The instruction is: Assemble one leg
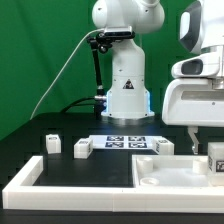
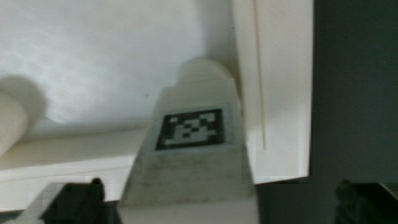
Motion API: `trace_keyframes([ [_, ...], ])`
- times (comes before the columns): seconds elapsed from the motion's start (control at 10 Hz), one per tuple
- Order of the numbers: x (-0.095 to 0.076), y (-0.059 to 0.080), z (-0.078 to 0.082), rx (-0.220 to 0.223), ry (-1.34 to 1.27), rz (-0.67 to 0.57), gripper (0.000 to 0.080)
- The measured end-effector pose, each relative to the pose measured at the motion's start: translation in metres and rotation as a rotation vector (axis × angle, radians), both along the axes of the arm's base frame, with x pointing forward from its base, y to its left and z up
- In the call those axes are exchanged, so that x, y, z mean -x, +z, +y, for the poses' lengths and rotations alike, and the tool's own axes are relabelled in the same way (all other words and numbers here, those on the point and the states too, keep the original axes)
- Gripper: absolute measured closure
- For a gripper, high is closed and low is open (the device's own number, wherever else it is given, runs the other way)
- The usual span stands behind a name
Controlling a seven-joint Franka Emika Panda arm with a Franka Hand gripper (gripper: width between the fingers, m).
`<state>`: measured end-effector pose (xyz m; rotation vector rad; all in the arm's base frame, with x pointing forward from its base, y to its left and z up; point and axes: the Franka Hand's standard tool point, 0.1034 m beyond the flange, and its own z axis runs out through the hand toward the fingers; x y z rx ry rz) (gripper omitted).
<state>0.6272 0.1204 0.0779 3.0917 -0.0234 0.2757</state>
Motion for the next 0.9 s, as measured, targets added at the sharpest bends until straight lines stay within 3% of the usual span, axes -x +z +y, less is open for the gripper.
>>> trace_keyframes([
  [0.3,-0.0009,0.0001,-0.0037,0.017,0.053,0.002,0.015],
  [0.5,-0.0009,0.0001,-0.0043,0.017,0.052,0.002,0.042],
  [0.6,-0.001,0.0001,-0.0041,0.015,0.044,0.001,0.042],
  [0.7,-0.001,0.0,-0.0044,0.011,0.021,0.001,0.0508],
  [0.9,-0.0012,-0.0003,-0.0059,-0.004,-0.047,-0.001,0.0508],
])
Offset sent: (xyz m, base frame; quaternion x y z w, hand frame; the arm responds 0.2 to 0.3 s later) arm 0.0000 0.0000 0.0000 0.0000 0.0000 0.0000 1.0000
